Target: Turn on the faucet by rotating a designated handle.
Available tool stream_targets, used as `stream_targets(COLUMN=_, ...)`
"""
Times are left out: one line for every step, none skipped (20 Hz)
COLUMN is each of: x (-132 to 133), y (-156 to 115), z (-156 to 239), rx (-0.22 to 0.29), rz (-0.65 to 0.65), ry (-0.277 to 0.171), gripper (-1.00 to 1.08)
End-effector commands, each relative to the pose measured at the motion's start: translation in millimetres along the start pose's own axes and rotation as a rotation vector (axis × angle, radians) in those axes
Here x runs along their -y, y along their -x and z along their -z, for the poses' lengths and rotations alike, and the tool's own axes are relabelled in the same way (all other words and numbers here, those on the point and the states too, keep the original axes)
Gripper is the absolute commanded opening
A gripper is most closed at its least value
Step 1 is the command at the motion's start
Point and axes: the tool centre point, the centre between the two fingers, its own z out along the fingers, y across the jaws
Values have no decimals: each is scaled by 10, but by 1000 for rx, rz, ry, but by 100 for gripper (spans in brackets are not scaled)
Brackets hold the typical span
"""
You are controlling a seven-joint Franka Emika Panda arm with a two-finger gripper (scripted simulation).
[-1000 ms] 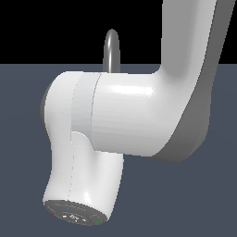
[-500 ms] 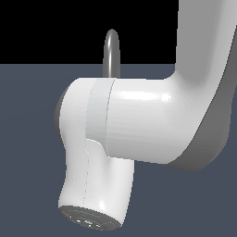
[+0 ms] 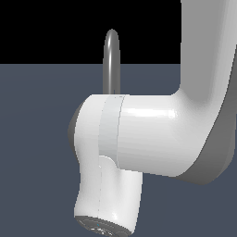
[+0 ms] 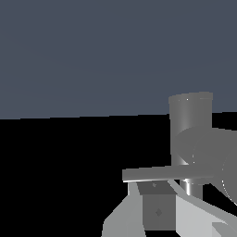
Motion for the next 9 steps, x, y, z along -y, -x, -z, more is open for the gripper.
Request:
stream_targets(x=-12, y=-107, z=0, rx=-16, rz=17, ry=83, gripper=-100)
stream_targets(x=2, y=-128, z=-3, rx=-16, rz=18, ry=88, gripper=-100)
stream_targets(x=15, y=-149, z=-6, rx=-16, rz=20, ry=92, gripper=-100)
stream_targets(x=29, y=-170, z=-10, rx=-16, rz=22, ry=96, gripper=-100)
stream_targets(x=43, y=-191, z=-13, rx=-16, rz=23, ry=101, gripper=-100)
stream_targets(x=56, y=-213, z=-17, rx=-16, rz=25, ry=105, gripper=-100)
stream_targets(x=70, y=-234, z=-21, rx=-16, rz=27, ry=109, gripper=-100)
stream_targets(x=83, y=-253, z=-25, rx=-16, rz=28, ry=113, gripper=-100)
stream_targets(x=83, y=-253, z=-25, rx=-16, rz=28, ry=113, gripper=-100)
